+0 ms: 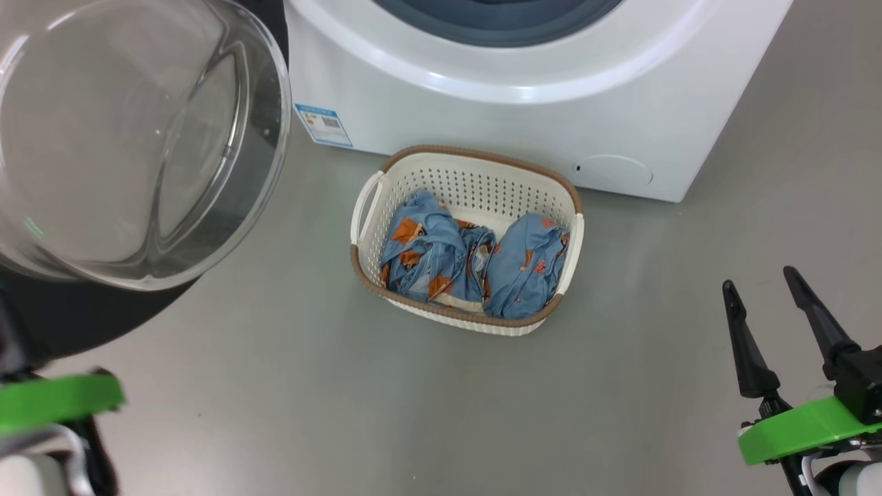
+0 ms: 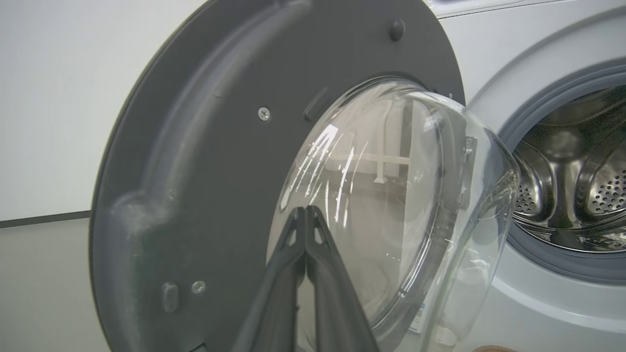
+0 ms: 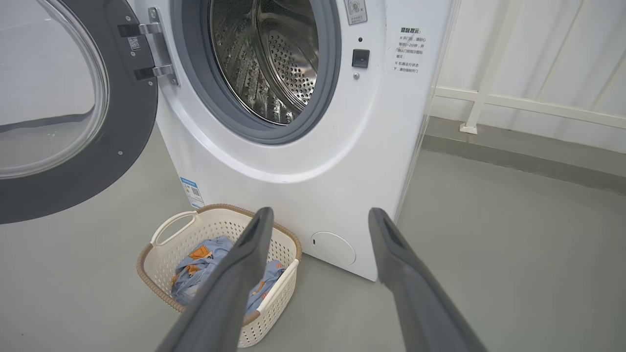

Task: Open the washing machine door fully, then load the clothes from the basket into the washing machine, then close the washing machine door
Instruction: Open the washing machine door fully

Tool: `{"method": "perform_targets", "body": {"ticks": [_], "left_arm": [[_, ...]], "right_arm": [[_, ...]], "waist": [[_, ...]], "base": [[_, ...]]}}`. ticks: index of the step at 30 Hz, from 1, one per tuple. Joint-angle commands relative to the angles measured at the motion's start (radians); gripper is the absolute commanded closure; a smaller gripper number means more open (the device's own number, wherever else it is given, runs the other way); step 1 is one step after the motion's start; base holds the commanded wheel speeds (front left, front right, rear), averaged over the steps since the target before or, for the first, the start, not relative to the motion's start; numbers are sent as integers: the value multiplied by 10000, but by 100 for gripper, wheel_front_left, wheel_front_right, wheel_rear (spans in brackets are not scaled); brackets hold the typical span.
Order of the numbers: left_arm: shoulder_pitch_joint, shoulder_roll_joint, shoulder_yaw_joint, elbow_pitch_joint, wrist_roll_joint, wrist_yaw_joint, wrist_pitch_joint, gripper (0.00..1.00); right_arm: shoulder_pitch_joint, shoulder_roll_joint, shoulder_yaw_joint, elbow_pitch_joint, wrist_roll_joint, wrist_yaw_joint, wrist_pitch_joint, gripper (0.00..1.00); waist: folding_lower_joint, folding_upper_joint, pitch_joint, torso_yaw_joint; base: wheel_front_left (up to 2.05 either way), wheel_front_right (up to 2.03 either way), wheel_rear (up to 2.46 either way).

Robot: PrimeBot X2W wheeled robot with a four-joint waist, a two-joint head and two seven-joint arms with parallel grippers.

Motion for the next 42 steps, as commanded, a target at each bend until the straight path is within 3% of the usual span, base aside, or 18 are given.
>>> {"method": "perform_targets", "body": {"ticks": [1, 7, 11, 15, 18, 20, 22, 24, 25, 31, 42], "left_arm": [[594, 319, -299, -643, -198, 150, -39, 100], [2324, 314, -2696, -2120, -670, 848, -40, 100], [2936, 313, -3795, -2391, -643, 920, -40, 100], [3137, 313, -4259, -2356, -559, 858, -40, 100], [3267, 313, -4558, -2195, -433, 777, -40, 81], [3301, 341, -4743, -2070, -387, 656, -31, 59], [3305, 353, -4907, -1948, -356, 562, -15, 47], [3312, 359, -5043, -1837, -334, 503, 39, 9], [3312, 358, -5092, -1794, -336, 489, 49, 0], [3298, 367, -5266, -1439, -412, 408, 172, 0], [3480, 449, -5186, -1153, -549, 645, 510, 0]], "right_arm": [[78, 18, 226, -155, 66, 87, -117, 0], [411, 365, 247, 142, 7, 87, -285, 0], [609, 565, 215, 315, -14, 87, -407, 0], [730, 691, 240, 432, -45, 87, -449, 0], [808, 787, 283, 495, -78, 87, -490, 0], [840, 851, 276, 512, -94, 87, -521, 0], [869, 904, 258, 532, -90, 87, -546, 0], [901, 948, 271, 513, -101, 87, -556, 0], [921, 971, 293, 487, -117, 87, -541, 0], [1046, 1072, 399, 444, -105, 87, -523, 0], [1429, 1138, 596, 469, -54, 87, -451, 0]], "waist": [[0, -1, -251, -95], [0, -1, -844, -386], [0, -1, -1201, -632], [0, -1, -1420, -840], [0, -1, -1604, -1083], [0, -1, -1711, -1259], [0, -1, -1804, -1440], [0, -1, -1886, -1641], [0, -1, -1923, -1746], [0, -1, -2195, -2361], [0, -1, -2658, -3001]], "base": [[0, 0, 0], [0, 0, 0], [0, 0, 0], [0, 0, 0], [0, 0, 0], [0, 0, 0], [0, 0, 0], [0, 0, 0], [0, 0, 0], [0, 0, 0], [0, 0, 0]]}}
